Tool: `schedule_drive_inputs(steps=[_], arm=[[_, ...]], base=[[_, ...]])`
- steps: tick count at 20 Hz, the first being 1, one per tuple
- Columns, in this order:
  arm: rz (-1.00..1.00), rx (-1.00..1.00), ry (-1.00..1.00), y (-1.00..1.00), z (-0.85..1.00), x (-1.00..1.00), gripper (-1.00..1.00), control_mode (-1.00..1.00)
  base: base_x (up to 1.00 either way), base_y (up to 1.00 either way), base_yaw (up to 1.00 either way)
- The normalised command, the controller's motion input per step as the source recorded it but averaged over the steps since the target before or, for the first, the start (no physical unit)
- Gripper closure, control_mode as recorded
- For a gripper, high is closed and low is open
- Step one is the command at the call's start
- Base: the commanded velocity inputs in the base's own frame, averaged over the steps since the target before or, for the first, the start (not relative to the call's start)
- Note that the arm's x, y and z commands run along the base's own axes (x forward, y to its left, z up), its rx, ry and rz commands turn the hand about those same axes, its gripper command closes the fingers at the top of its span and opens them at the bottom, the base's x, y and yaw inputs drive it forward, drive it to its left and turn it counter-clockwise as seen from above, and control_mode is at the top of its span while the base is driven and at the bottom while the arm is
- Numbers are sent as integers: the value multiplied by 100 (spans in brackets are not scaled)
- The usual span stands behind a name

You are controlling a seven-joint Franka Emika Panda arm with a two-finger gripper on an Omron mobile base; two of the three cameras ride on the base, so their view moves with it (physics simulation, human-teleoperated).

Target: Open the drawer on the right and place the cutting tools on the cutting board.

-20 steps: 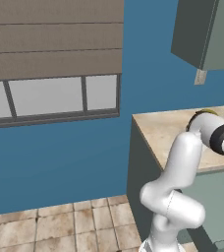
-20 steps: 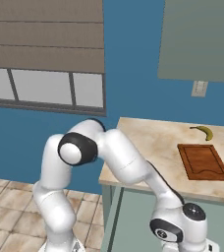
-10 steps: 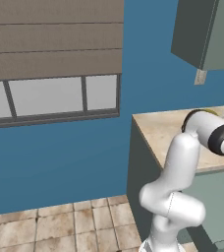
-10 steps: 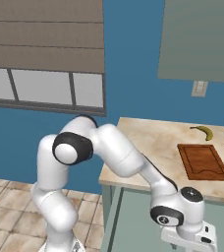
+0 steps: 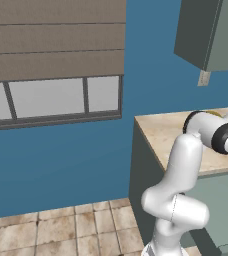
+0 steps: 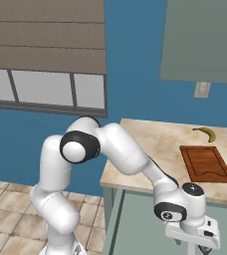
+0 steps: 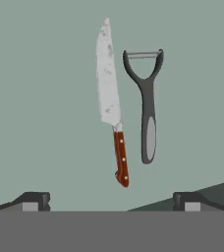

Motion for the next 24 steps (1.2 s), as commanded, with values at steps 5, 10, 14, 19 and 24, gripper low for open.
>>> schedule_drive_inputs(steps=[5, 10, 14, 19, 24], arm=[[0, 0, 0, -49, -14, 24, -100, -100], [0, 2, 1, -65, -40, 25, -100, -100], [0, 5, 0, -51, -38, 1, -100, -100], [0, 9, 0, -27, -27, 0, -100, -100], [0, 8, 0, -2, -11, 0, -100, -100]], base=[[0, 0, 0], [0, 0, 0], [0, 0, 0], [0, 0, 0], [0, 0, 0]])
